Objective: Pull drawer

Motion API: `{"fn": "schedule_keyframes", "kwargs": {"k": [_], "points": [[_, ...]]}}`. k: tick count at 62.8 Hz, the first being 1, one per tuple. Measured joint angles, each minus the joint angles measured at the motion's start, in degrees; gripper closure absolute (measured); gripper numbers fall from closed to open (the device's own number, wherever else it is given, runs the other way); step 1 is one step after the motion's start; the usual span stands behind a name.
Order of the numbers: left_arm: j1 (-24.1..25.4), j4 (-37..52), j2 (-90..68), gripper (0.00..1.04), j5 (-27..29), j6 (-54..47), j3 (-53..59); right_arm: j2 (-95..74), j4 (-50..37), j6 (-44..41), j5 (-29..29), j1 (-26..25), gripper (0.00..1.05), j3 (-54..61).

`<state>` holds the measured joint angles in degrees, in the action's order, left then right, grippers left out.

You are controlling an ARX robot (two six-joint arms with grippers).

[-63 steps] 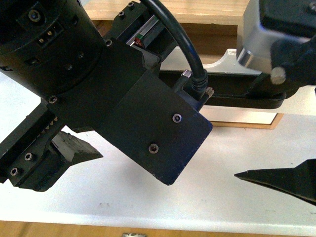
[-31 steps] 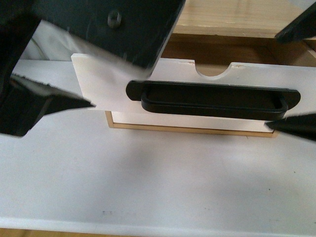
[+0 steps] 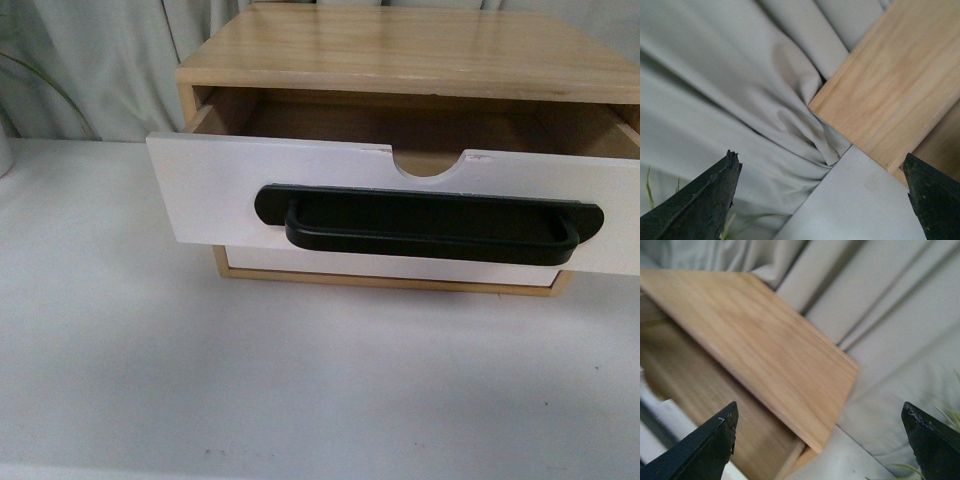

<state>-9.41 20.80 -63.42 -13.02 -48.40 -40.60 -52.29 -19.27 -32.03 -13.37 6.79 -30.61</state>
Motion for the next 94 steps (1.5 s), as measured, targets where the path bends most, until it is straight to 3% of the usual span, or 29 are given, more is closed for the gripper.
{"fn": "schedule_keyframes", "kwargs": {"k": [9,16,23,33,41,58,64,94], "points": [[6.6,1.6,9.6,0.06,2.2,20.1,8.7,6.3,-4.6,7.7,8.2,-0.6,0.09,6.3],[15.8,-0.3,14.3,0.06,1.7,34.4,16.6,12.4,-5.7,18.1,20.3,-0.6,0.09,11.5],[20.3,3.5,16.0,0.06,1.1,45.4,19.1,14.3,-5.9,23.5,23.6,-0.6,0.09,13.9],[20.4,3.8,16.5,0.07,0.8,48.9,19.1,14.6,-5.6,25.5,23.1,-0.5,0.10,13.9],[18.8,5.2,19.3,0.31,4.2,48.7,22.6,17.6,-0.7,29.8,14.1,-4.2,0.34,16.0],[14.8,5.6,27.0,0.83,7.7,48.7,30.8,24.2,-0.5,31.1,13.5,-6.7,0.85,22.5],[10.8,4.8,29.7,1.01,12.7,48.7,32.7,26.4,0.1,31.1,13.5,-6.7,1.03,24.0],[9.5,-2.0,41.9,1.01,13.0,48.6,38.0,36.4,5.7,31.3,13.4,-6.7,1.04,28.3]]}}
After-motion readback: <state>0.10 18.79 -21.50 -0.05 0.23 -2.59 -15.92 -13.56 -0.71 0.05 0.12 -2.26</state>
